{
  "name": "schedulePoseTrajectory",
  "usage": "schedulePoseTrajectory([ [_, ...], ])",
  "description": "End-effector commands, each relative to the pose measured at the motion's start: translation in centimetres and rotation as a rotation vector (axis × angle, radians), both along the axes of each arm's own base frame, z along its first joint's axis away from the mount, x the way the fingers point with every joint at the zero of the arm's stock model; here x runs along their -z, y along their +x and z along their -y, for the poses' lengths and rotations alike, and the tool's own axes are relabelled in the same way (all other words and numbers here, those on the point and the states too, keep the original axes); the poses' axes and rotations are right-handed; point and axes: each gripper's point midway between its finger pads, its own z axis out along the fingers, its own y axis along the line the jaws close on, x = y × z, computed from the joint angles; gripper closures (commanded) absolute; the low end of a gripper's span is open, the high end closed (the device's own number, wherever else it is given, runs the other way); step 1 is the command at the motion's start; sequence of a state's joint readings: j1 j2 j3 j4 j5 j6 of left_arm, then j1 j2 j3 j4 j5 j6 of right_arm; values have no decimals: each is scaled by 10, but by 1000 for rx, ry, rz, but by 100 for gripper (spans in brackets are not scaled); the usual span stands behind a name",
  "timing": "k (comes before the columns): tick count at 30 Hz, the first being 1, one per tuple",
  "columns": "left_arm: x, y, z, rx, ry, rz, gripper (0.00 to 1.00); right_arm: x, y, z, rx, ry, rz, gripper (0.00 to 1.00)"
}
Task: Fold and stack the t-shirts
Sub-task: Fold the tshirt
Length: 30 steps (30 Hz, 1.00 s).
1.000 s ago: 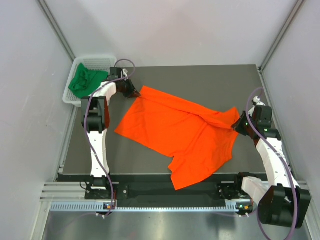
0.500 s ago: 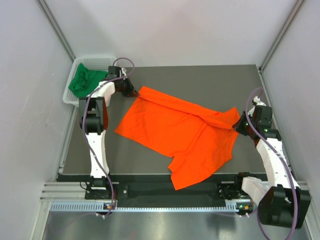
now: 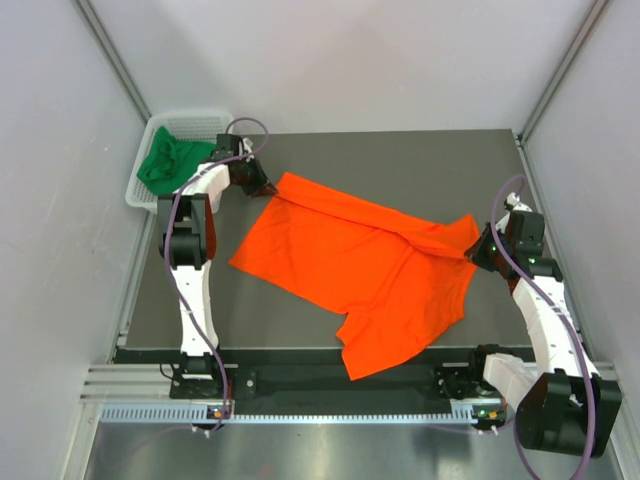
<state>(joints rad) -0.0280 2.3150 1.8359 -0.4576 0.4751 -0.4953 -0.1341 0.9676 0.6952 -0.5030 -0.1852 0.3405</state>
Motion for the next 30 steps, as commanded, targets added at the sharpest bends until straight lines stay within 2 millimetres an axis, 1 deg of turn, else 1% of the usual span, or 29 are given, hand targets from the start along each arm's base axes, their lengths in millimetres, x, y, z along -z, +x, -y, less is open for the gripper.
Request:
schedulePoseTrajectory([
  [1, -23, 4, -10, -8, 30, 55, 100, -8, 5, 3, -8, -26, 40, 100],
  [5, -24, 4, -11, -14, 38, 53, 100, -14, 3, 2, -12, -24, 46, 100],
  [7, -24, 4, -11, -16, 40, 53, 100, -20, 3, 2, -13, -24, 59, 100],
  [12, -24, 3, -12, -15, 46, 48, 100, -19, -3, 2, -10, -29, 49, 100],
  [15, -23, 3, -13, -19, 48, 46, 100, -16, -6, 1, -7, -22, 37, 100],
  [18, -19, 2, -13, -17, 48, 37, 100, -7, -12, 2, 29, -4, -1, 100],
  [22, -11, 0, -12, -15, 39, 18, 100, 17, -22, -3, 85, 62, -83, 100],
  [25, -9, 0, -11, -14, 31, 11, 100, 28, -26, -2, 106, 71, -113, 100],
  [26, -12, 1, -11, -14, 31, 16, 100, 28, -26, -2, 109, 71, -115, 100],
  [30, -20, 2, -16, -25, 61, 36, 100, 15, -24, -3, 109, 79, -77, 100],
])
